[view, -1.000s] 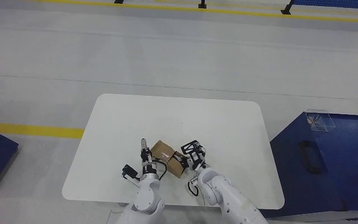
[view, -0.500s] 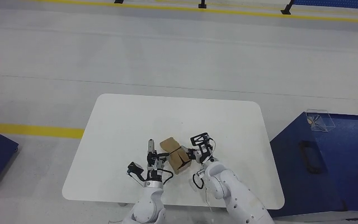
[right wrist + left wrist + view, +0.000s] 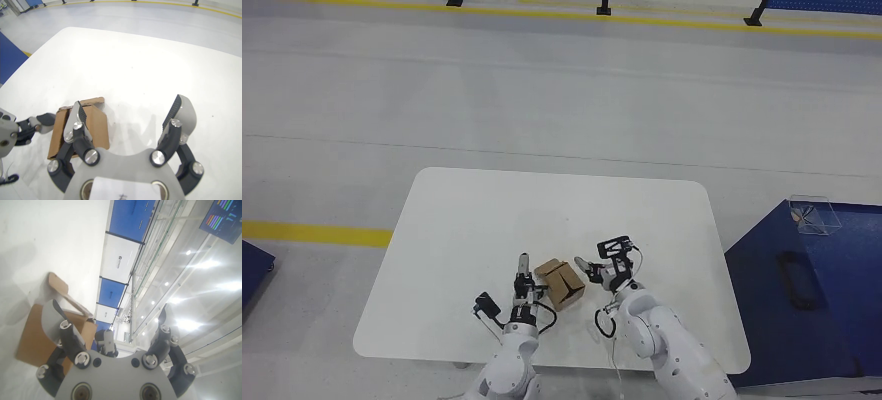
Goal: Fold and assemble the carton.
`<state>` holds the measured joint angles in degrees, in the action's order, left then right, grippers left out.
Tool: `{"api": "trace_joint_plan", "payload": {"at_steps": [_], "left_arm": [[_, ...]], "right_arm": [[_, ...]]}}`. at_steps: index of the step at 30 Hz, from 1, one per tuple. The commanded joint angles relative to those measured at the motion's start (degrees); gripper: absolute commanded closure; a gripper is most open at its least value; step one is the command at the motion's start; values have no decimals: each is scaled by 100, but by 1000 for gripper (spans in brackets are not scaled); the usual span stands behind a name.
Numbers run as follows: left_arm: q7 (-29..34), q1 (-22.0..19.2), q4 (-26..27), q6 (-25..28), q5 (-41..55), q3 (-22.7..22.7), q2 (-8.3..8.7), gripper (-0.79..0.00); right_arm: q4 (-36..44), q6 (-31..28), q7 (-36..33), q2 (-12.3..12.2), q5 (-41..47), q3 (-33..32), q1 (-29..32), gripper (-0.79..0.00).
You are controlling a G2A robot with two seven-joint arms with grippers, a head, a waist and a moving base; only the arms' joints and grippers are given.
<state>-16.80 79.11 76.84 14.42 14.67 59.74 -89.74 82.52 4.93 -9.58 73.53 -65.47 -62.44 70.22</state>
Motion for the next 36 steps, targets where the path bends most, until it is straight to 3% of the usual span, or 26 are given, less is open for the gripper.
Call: {"api": "trace_joint_plan", "payload": {"at_steps": [1,6,16,20,28,36], "left_arm": [[159,129,158,-39,-30,-114,-6,-785],[245,54,71,-65,-60,-405,-81,-785],[427,-800,-1145,67,73,-1047,-380,-785],[303,-589,-913,125,38,-888,-352,-785],[127,338,270,-82,-337,-198,-128,-785],[34,250,61,-40,367,-123,-206,-785]], "right_arm": [[3,11,-24,-7,60,-114,-10,-785],[71,-17,-28,-21,93,-302,24,-785],[145,0,-66,-16,314,-520,119,-785],[143,-15,-65,-16,314,-513,130,-785],[-116,91,63,60,-229,-88,105,-785],[-430,396,231,174,-721,300,-78,-785]]}}
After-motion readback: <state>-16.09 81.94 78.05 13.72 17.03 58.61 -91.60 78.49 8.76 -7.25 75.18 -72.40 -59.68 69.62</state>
